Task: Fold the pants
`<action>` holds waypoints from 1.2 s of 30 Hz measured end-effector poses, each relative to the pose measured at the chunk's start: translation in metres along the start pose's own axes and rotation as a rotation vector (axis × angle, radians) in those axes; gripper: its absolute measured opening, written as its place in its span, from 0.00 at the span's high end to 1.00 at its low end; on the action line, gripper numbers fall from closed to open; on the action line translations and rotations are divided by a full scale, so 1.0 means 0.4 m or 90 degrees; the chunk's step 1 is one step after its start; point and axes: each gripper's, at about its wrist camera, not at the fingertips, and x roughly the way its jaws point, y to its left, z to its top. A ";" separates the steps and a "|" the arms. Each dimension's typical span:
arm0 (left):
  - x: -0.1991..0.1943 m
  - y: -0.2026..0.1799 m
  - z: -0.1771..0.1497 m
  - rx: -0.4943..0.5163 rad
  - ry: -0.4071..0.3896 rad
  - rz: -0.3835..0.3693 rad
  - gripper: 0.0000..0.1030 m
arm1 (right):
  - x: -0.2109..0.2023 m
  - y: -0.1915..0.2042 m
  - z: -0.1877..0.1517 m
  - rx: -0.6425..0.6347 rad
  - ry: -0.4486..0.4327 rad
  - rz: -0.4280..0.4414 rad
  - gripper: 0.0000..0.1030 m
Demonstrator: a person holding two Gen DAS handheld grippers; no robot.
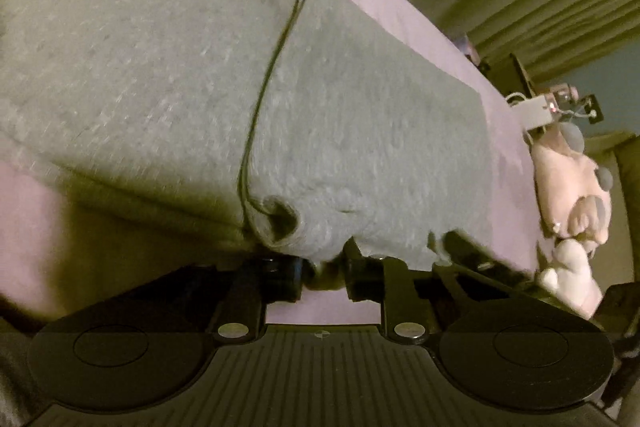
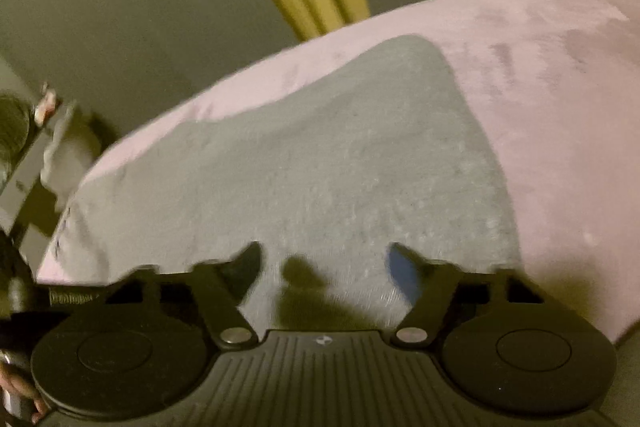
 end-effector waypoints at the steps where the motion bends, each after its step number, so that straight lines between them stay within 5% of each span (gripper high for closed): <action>1: -0.002 -0.004 -0.001 0.004 -0.003 0.005 0.83 | 0.011 0.004 -0.004 -0.008 0.013 -0.010 0.55; 6: -0.078 -0.063 -0.017 0.115 -0.083 0.015 0.88 | 0.017 0.001 -0.008 -0.008 0.025 -0.010 0.76; 10: -0.122 -0.116 -0.034 0.229 -0.158 0.049 0.88 | 0.008 0.005 -0.007 -0.013 0.025 0.022 0.79; 13: -0.072 -0.061 -0.031 0.205 -0.117 0.156 0.83 | 0.039 0.011 -0.014 -0.040 0.063 0.008 0.79; 15: -0.076 -0.006 -0.008 0.104 -0.101 0.188 0.86 | 0.042 0.017 -0.012 -0.051 0.069 0.004 0.79; 17: -0.124 0.011 0.008 0.047 -0.156 0.168 0.80 | 0.041 0.016 -0.004 -0.055 0.074 0.004 0.78; 20: -0.178 -0.026 0.010 0.099 -0.203 0.202 0.64 | 0.021 0.002 0.007 -0.014 0.061 0.035 0.76; 21: -0.181 -0.046 0.010 0.112 -0.199 0.190 0.51 | 0.014 -0.002 0.010 -0.001 0.048 0.047 0.76; 24: -0.173 -0.090 0.004 0.135 -0.179 0.089 0.43 | 0.017 -0.002 0.017 0.026 0.023 0.051 0.76; 27: -0.094 -0.121 -0.009 0.166 -0.101 0.056 0.24 | 0.059 0.009 0.004 0.022 0.091 0.044 0.73; 29: -0.013 -0.126 -0.035 0.208 -0.007 0.149 0.39 | 0.049 0.028 -0.005 -0.024 0.089 0.025 0.73; 30: 0.005 -0.125 -0.053 0.241 0.000 0.183 0.47 | 0.044 0.038 -0.002 -0.043 0.098 0.014 0.73; 33: -0.022 -0.133 -0.078 0.292 -0.040 0.223 0.47 | 0.026 0.035 0.002 -0.045 0.095 0.001 0.72; 36: -0.055 -0.089 -0.065 0.251 -0.061 0.304 0.29 | 0.019 0.020 0.002 -0.021 0.092 0.006 0.68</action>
